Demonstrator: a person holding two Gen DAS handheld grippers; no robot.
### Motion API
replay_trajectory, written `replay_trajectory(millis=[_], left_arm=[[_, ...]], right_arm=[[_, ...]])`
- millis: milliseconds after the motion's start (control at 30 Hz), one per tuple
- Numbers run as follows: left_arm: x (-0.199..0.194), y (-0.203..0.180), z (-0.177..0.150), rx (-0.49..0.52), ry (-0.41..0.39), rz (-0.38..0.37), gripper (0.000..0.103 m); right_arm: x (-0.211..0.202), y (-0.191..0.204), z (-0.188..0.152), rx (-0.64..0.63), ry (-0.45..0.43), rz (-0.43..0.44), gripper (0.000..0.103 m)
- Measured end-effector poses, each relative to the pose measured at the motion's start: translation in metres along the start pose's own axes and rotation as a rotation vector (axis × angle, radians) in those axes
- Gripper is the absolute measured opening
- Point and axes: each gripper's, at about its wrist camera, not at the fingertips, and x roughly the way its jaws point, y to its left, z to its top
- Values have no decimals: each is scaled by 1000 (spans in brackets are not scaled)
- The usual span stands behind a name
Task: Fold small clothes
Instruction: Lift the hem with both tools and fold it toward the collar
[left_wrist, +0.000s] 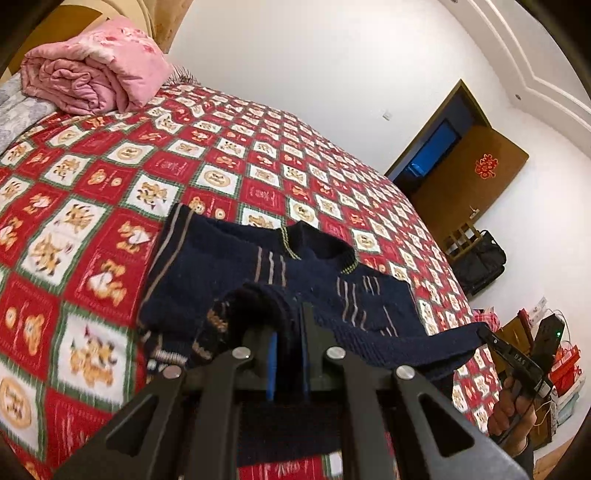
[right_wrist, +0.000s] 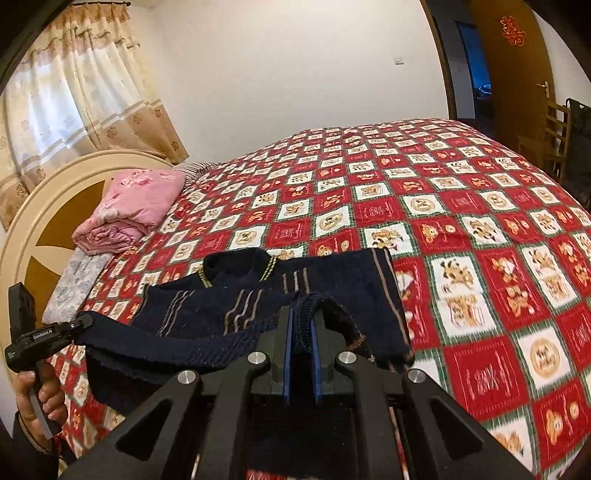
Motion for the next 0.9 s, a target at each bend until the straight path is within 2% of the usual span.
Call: replay_trajectory(millis=[167,433,833,900], left_arm=[[28,6,20,-27,32,-6,10],[68,19,50,-49,61,25,10],[132,35,73,-89,125,66,10],[137,37,73,-93,125,76,13]], right_arm=[[33,-6,19,8,16,-9,8],[92,-18,39,28,76,-26,8],[168,-36,68,34,142,-86,7],[178,-43,69,52,170,-58,7]])
